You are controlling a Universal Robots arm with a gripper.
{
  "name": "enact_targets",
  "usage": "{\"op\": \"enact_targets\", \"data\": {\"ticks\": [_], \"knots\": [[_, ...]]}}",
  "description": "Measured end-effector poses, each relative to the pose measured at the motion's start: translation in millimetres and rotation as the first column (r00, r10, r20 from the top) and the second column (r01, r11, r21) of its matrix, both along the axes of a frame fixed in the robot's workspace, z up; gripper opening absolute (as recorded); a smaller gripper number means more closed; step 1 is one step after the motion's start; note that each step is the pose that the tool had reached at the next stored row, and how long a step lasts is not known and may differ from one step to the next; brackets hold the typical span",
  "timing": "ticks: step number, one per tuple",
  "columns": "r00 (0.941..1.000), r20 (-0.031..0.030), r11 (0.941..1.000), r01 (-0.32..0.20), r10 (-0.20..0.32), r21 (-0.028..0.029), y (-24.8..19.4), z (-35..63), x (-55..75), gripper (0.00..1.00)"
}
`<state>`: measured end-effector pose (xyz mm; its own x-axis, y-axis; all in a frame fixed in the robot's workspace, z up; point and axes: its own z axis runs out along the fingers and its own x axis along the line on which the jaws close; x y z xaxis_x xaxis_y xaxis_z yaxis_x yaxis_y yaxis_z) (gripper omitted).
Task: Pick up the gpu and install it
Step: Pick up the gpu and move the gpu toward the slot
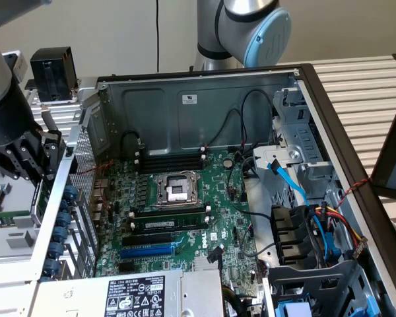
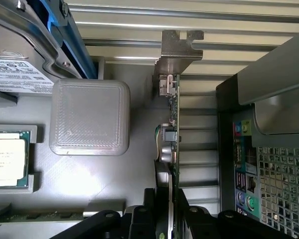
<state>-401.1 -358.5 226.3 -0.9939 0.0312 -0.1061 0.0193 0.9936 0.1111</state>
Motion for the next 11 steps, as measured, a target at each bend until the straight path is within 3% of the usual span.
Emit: {"op": "enact_targets", "data": {"ticks": [5,11], "knots": [[1.0000,0.0006,1.0000,0.000,0.000,0.0014,0.0,0.0,-0.3,0.27],[1.0000,0.0051,1.0000,0.000,0.000,0.0052,0.0,12.0,-1.8,0.27]]}}
